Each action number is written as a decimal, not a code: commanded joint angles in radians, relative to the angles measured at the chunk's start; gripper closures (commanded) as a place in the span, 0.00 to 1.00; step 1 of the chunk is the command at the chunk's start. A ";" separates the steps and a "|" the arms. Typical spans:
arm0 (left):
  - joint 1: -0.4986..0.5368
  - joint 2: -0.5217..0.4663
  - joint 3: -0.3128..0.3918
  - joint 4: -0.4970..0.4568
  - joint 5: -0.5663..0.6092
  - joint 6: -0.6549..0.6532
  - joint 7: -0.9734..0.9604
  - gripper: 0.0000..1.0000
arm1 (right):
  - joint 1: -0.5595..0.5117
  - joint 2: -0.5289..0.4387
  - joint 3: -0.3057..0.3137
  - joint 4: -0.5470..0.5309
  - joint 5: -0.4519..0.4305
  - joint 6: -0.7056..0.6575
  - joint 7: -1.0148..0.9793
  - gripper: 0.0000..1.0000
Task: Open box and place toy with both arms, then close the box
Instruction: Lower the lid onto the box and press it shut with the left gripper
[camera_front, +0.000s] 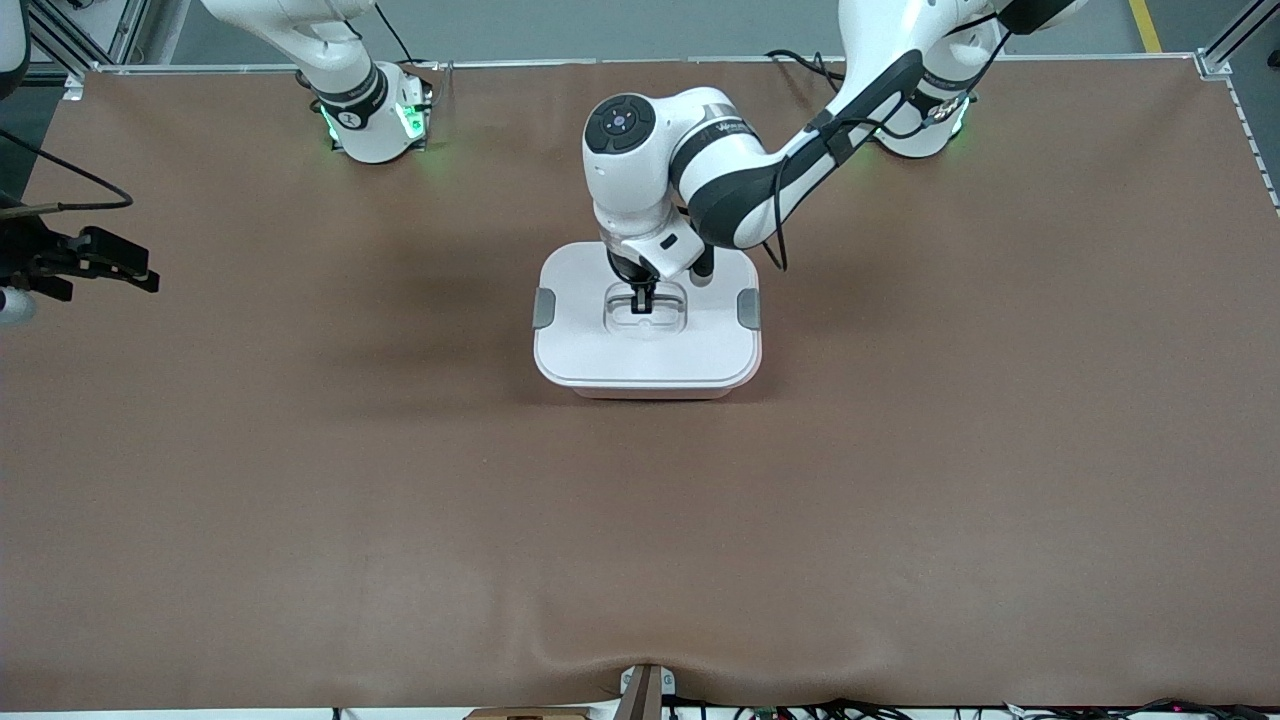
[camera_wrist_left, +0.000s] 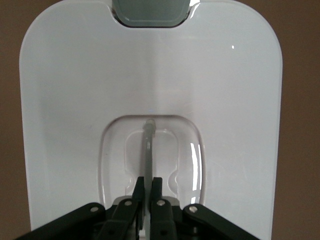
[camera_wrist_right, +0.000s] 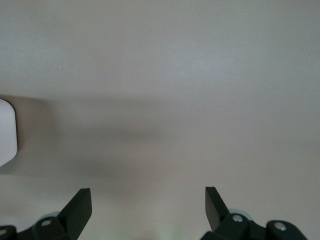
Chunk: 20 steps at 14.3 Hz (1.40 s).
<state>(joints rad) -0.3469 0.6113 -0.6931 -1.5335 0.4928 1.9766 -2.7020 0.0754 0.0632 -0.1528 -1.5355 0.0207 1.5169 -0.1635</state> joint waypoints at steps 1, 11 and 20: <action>-0.004 0.004 0.006 0.012 0.026 0.004 -0.018 1.00 | -0.016 -0.023 0.013 -0.011 -0.008 0.002 0.019 0.00; 0.006 -0.004 0.006 0.004 0.027 -0.007 -0.016 1.00 | -0.046 -0.023 0.012 -0.008 0.008 0.009 0.002 0.00; 0.019 -0.015 0.007 -0.028 0.047 -0.007 -0.013 1.00 | -0.048 -0.025 0.012 0.000 0.007 0.006 -0.071 0.00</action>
<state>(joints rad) -0.3403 0.6113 -0.6859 -1.5389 0.5104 1.9771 -2.7020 0.0447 0.0567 -0.1528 -1.5312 0.0219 1.5301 -0.2087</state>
